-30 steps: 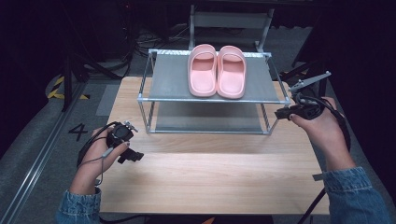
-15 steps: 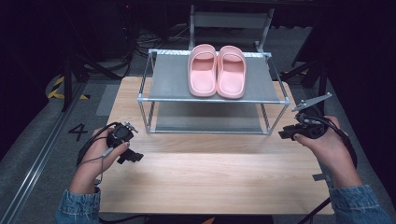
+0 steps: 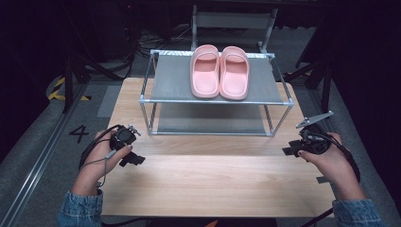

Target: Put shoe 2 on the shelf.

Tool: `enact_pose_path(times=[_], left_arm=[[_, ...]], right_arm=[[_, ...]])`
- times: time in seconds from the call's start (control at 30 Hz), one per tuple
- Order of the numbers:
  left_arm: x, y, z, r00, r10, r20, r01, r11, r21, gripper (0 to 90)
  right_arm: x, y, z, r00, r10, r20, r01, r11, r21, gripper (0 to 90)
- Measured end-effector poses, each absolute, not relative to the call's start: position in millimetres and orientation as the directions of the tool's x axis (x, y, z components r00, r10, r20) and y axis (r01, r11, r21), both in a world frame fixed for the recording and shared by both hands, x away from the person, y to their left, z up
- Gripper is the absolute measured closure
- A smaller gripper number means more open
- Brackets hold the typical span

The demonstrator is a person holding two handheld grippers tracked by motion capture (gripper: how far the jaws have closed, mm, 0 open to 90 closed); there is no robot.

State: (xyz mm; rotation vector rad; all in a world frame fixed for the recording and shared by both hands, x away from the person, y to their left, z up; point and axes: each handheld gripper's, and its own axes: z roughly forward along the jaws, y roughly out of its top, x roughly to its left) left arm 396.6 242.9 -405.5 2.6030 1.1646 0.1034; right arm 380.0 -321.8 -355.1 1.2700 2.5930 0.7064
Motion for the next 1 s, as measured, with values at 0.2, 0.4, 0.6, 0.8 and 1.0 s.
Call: enact_pose_path(times=[0.2, 0.4, 0.6, 0.8, 1.0], left_arm=[[397, 243, -407, 0.664, 0.746, -0.052, 0.724, -0.623, 0.297, 17.8], [398, 245, -406, 0.641, 0.767, -0.039, 0.734, -0.596, 0.326, 17.8], [398, 244, -409, 0.645, 0.764, -0.03, 0.73, -0.605, 0.318, 17.8], [399, 244, -408, 0.645, 0.763, -0.033, 0.731, -0.604, 0.317, 17.8], [399, 243, -407, 0.643, 0.765, -0.033, 0.732, -0.601, 0.321, 17.7]], right_arm=[[377, -326, -370, -0.62, 0.781, 0.072, 0.706, 0.516, 0.485, 54.5], [377, -326, -388, -0.616, 0.782, 0.099, 0.717, 0.504, 0.482, 54.0], [378, -327, -398, -0.617, 0.781, 0.096, 0.712, 0.502, 0.49, 52.2], [378, -333, -413, -0.603, 0.787, 0.127, 0.716, 0.465, 0.521, 52.1], [378, -337, -417, -0.595, 0.793, 0.133, 0.724, 0.457, 0.517, 51.4]])
